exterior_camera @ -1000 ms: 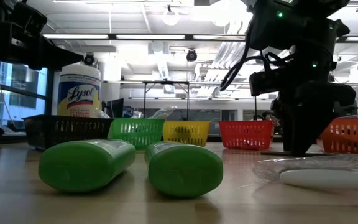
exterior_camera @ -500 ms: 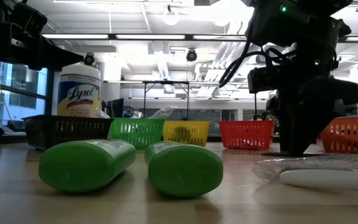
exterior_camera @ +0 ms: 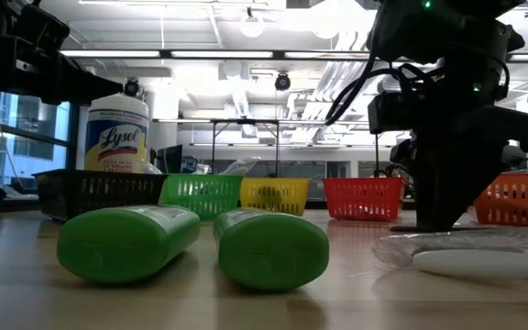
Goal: Pick & Place Travel size toiletries
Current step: Put the black hair comb into the red bin
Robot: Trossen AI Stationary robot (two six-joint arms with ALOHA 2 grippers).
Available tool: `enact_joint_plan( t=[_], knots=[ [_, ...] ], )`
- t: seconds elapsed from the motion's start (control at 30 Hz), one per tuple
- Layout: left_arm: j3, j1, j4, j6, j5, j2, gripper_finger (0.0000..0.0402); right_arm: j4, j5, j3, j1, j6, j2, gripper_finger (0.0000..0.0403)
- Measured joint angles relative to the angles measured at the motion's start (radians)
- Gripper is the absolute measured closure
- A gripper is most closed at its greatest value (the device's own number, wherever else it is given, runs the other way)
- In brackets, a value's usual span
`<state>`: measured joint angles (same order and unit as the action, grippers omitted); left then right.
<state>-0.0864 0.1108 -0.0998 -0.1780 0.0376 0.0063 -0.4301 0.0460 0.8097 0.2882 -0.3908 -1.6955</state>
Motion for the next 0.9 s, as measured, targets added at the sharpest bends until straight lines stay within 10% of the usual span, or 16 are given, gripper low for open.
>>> enact_joint_plan(
  t=[0.9],
  knots=[
    [0.0,0.0,-0.008,0.0,0.0,0.0,0.0402,0.034,0.028,0.0,0.01,0.063,0.015,0.0401]
  ],
)
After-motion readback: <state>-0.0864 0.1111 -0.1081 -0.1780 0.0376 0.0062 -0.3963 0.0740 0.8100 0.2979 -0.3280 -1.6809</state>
